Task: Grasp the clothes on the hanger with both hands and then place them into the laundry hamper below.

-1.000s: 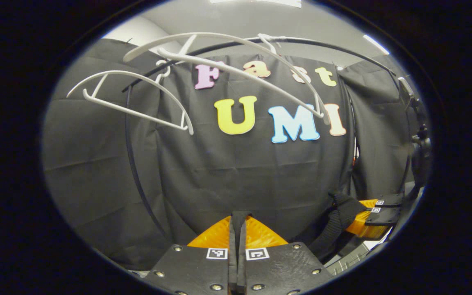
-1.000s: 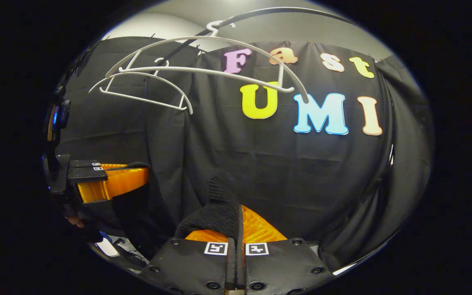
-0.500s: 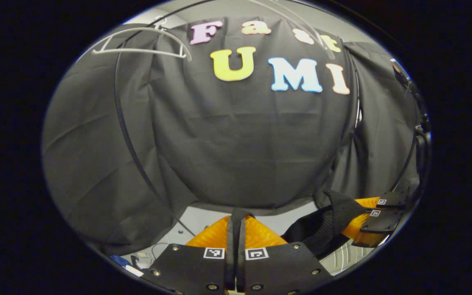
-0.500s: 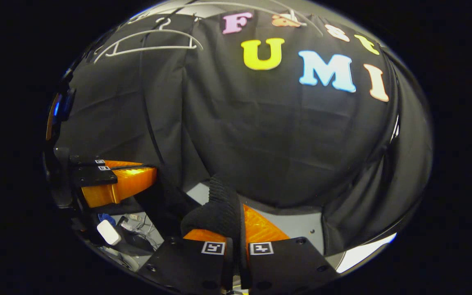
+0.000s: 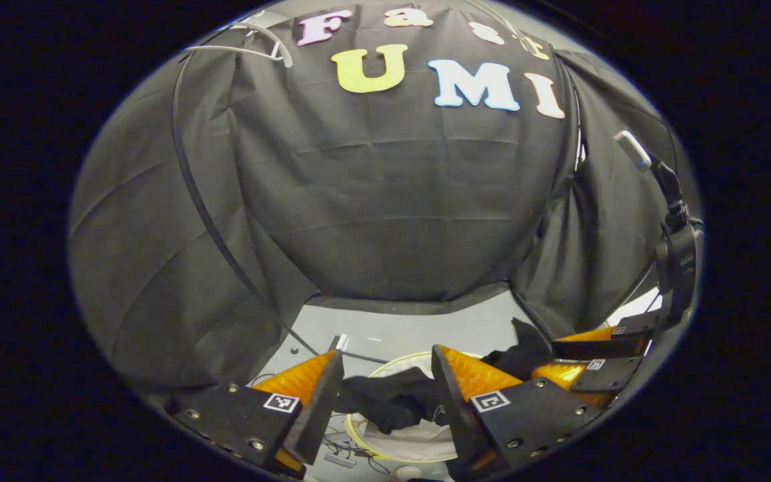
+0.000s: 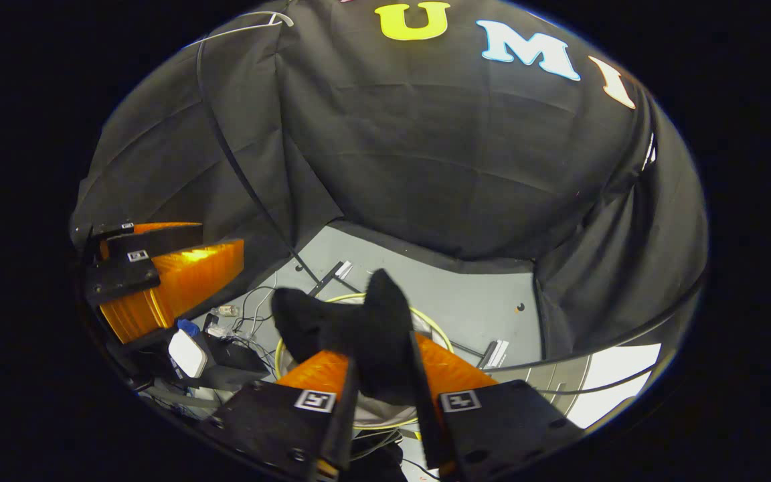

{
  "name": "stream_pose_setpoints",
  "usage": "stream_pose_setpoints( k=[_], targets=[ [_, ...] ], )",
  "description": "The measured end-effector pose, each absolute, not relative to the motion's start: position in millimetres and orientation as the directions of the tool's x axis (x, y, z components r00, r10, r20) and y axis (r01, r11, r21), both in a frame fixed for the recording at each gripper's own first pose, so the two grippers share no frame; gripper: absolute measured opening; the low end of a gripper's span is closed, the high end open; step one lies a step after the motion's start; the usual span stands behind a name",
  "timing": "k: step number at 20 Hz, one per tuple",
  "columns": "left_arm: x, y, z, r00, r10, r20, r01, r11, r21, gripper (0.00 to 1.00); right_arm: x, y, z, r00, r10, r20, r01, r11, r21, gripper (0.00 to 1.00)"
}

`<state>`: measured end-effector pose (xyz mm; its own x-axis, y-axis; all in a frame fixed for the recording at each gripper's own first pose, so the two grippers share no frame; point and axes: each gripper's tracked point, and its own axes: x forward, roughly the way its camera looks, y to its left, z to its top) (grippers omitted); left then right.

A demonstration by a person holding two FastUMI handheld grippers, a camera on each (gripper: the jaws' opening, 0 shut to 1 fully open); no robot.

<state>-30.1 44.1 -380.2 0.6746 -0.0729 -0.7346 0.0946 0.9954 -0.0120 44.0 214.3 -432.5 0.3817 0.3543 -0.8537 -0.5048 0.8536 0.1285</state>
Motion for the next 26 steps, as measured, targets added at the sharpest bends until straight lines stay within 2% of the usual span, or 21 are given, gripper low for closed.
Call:
stream_pose_setpoints(
  k=[3,4,6,8,9,11,12,13,14,15,19,20,21,24,26],
  targets=[
    [-35,57,-384,0.67,-0.056,-0.74,0.063,0.998,-0.019,0.77,44,216,-425,0.408,0.357,-0.84,-0.492,0.861,0.127,0.96],
    [-35,61,-383,0.674,-0.051,-0.737,0.048,0.999,-0.025,0.81,44,217,-425,0.415,0.351,-0.84,-0.494,0.862,0.117,0.97],
    [-34,72,-387,0.681,-0.034,-0.731,0.018,0.999,-0.029,0.95,48,218,-423,0.428,0.346,-0.835,-0.489,0.866,0.108,0.97],
    [-37,80,-382,0.687,-0.03,-0.726,0.011,0.999,-0.031,0.96,47,218,-421,0.439,0.342,-0.831,-0.478,0.872,0.106,0.93],
    [-36,83,-380,0.693,-0.028,-0.72,0.014,1.0,-0.025,0.95,47,218,-422,0.445,0.341,-0.828,-0.474,0.874,0.106,0.97],
    [-35,88,-369,0.709,-0.031,-0.705,0.03,0.999,-0.014,0.96,47,219,-409,0.471,0.346,-0.811,-0.46,0.881,0.109,0.93],
    [-34,87,-360,0.718,-0.035,-0.696,0.041,0.999,-0.008,0.95,48,221,-400,0.49,0.35,-0.798,-0.451,0.886,0.111,0.97],
    [-33,88,-351,0.73,-0.039,-0.683,0.051,0.999,-0.002,0.94,49,221,-392,0.512,0.353,-0.783,-0.441,0.89,0.113,0.93],
    [-34,88,-340,0.745,-0.043,-0.666,0.061,0.998,0.004,0.94,49,222,-382,0.535,0.355,-0.767,-0.432,0.895,0.112,0.97],
    [-33,90,-329,0.762,-0.047,-0.646,0.069,0.998,0.009,0.95,50,220,-371,0.561,0.354,-0.748,-0.422,0.9,0.109,0.97],
    [-37,100,-275,0.841,-0.077,-0.535,0.108,0.994,0.026,0.94,51,207,-308,0.689,0.337,-0.642,-0.368,0.925,0.091,0.97],
    [-37,101,-256,0.862,-0.087,-0.499,0.119,0.992,0.033,0.94,51,201,-288,0.72,0.331,-0.611,-0.353,0.932,0.089,0.93],
    [-37,101,-234,0.882,-0.097,-0.462,0.131,0.991,0.041,0.94,59,199,-264,0.751,0.319,-0.578,-0.332,0.939,0.086,0.97],
    [-35,103,-168,0.925,-0.122,-0.36,0.157,0.985,0.067,0.94,51,190,-212,0.814,0.303,-0.495,-0.309,0.948,0.072,0.97],
    [-38,100,-136,0.942,-0.145,-0.303,0.172,0.983,0.067,0.94,50,180,-176,0.851,0.296,-0.433,-0.308,0.95,0.045,0.93]
  ],
)
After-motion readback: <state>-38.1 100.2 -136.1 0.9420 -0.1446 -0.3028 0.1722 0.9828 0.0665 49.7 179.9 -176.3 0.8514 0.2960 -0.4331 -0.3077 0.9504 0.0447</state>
